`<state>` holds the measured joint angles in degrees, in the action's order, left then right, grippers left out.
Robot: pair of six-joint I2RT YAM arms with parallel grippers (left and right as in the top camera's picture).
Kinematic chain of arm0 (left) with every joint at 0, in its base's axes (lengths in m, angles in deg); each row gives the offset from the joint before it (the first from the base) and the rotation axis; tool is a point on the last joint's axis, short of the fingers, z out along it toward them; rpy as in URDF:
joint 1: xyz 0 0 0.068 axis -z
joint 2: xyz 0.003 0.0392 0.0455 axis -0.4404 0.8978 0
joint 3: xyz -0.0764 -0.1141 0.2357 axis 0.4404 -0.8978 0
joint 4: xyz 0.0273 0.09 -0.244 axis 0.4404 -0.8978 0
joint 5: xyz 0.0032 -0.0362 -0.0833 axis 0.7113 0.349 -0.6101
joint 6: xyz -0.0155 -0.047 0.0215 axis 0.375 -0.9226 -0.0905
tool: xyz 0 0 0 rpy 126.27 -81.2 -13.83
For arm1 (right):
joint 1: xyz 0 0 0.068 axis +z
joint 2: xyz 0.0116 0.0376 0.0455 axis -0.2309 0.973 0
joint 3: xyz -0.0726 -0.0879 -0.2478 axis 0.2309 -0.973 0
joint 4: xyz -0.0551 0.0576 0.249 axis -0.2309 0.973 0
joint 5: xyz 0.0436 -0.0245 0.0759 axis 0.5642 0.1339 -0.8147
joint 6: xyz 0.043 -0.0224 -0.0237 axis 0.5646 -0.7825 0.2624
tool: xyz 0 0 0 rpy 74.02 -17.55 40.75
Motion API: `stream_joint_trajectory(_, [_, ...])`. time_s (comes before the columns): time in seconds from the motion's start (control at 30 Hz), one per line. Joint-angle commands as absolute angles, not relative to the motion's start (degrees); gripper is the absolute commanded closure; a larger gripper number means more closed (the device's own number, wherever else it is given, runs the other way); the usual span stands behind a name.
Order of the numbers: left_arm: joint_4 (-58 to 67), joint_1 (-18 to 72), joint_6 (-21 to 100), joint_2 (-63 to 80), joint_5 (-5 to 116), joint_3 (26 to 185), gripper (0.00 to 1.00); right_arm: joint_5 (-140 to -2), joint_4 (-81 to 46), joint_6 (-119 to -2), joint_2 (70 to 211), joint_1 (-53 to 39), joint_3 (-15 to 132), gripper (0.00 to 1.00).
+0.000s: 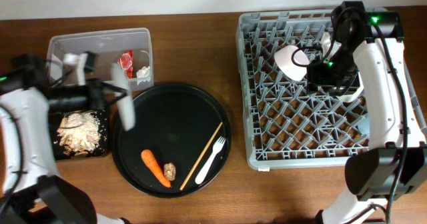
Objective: Sort waste into correct bins and load items into the dishwasher rack
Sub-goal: 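Tip rice and shells off the plate onto the black tray, then set the emptied white plate back on the round tray with left gripper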
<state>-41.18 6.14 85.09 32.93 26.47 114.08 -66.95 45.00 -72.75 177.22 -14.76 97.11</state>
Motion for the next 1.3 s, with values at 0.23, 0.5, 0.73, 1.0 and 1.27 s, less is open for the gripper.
stream_joint_trajectory(0.23, [-32.46, 37.51, 73.81, 33.24, 54.43, 114.65, 1.00, -65.82, 45.27, -72.29, 177.33, -14.50, 97.07, 0.39])
stream_joint_trajectory(0.5, [-27.37, 54.14, 61.33, 41.07, 73.68, 114.65, 1.00, -65.84, 45.38, -72.31, 177.35, -14.50, 97.07, 0.38])
stream_joint_trajectory(0.73, [-27.26, 56.85, 59.48, 48.17, 74.73, 114.65, 1.00, -65.82, 45.33, -72.31, 177.33, -14.50, 97.07, 0.38])
stream_joint_trajectory(1.0, [-30.60, 55.72, 59.52, 48.50, 74.91, 116.81, 0.55, -65.86, 45.35, -72.31, 177.35, -14.50, 97.07, 0.36])
stream_joint_trajectory(1.27, [-40.92, 43.48, 59.10, 40.23, 76.22, 130.14, 0.54, -77.60, 44.96, -77.54, 177.33, -14.04, 97.07, 0.14])
